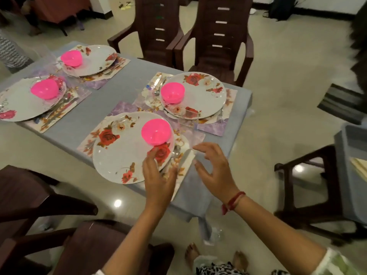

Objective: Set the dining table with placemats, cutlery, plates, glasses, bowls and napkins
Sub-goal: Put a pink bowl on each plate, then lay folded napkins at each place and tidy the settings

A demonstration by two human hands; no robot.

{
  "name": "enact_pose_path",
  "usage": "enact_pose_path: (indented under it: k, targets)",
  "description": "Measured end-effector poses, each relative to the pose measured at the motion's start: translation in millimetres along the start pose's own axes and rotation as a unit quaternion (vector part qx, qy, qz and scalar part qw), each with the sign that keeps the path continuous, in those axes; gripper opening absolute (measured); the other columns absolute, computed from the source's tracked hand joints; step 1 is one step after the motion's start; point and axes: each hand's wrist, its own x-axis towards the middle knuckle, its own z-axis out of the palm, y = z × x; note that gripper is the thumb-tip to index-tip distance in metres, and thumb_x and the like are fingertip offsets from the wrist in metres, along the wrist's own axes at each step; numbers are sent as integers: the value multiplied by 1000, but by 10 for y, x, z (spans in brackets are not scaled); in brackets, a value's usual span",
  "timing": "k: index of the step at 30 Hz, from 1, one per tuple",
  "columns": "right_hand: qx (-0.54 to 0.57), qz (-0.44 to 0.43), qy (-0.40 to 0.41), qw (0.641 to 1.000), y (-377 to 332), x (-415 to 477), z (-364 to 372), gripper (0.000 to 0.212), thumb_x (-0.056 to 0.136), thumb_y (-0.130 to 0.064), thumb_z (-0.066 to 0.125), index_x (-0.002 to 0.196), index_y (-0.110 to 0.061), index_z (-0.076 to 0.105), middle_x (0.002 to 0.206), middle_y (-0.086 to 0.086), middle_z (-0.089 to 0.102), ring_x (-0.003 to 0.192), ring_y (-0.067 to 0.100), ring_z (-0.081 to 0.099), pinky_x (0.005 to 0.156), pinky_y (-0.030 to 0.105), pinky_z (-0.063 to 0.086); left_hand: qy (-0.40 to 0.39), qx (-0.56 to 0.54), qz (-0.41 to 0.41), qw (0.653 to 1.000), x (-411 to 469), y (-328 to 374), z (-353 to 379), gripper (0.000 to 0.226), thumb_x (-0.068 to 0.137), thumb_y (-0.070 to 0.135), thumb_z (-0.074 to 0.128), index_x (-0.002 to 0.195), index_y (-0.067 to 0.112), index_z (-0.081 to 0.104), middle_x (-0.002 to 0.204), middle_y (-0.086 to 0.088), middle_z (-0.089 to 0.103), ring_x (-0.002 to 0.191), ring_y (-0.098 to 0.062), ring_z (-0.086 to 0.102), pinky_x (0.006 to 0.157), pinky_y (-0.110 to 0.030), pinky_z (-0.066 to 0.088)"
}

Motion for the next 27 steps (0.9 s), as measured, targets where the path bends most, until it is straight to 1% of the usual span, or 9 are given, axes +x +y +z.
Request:
enact_pose_path:
  k: [4,10,14,17,19,21,22,25,27]
  targets:
    - [-42,63,118,990,274,-281,-713,20,86,-16,58,105,-15,65,107,-2,56,103,3,52,81,29,51,-67,-33,38,996,-259,431,456,61,85,42,56,134,8,42,129,2,42,121,-5,38,101,-9,27]
    - [-59,142,220,963,627,-630,-1794,22,87,-17,57,107,-23,63,108,-16,50,102,2,53,80,12,46,-208,-52,86,973,-581,1069,1371,54,86,44,56,131,17,45,126,10,41,119,0,38,101,-9,27]
    - [-68,181,289,938,1015,-877,-2627,22,87,-13,58,105,-25,62,108,-15,51,98,-3,53,78,12,47,-255,-23,124,959,-786,1536,2195,48,85,28,64,128,14,49,124,8,44,115,1,37,99,-6,24]
    - [-84,206,327,919,1392,-1117,-3323,21,88,-2,60,103,-17,64,109,2,54,98,-13,49,78,4,43,-315,-5,131,940,-1103,1936,2958,48,85,26,67,128,16,49,124,5,46,115,-2,38,101,-17,30]
    - [-82,229,344,907,1687,-1275,-3747,20,88,-2,60,103,-15,64,109,3,53,97,-6,52,81,9,45,-349,3,132,928,-1323,2182,3466,49,85,26,68,129,19,48,124,8,45,115,-3,37,100,-22,33]
    - [-90,253,354,896,1986,-1441,-4148,20,89,-4,60,104,-15,64,109,0,50,97,6,54,82,18,48,-380,6,132,916,-1499,2439,3936,50,85,26,68,130,19,48,124,8,43,114,-3,35,97,-20,31]
    - [-94,265,356,891,2106,-1515,-4317,20,89,-4,60,105,-17,63,109,-1,49,96,10,54,81,15,47,-393,8,132,910,-1557,2558,4128,50,85,26,68,130,19,48,125,6,44,115,-6,36,96,-17,28]
    - [-87,296,355,882,2356,-1692,-4728,22,90,-7,60,104,-24,60,110,-1,49,92,4,53,77,4,43,-408,25,129,904,-1615,2850,4579,49,86,27,67,130,17,48,129,0,47,121,-14,39,96,-15,25]
    - [-83,314,354,877,2501,-1776,-4943,22,90,-9,59,103,-27,59,110,-2,49,90,3,53,76,7,42,-410,34,119,904,-1622,3003,4783,48,87,27,67,130,18,49,130,0,47,123,-15,39,96,-16,25]
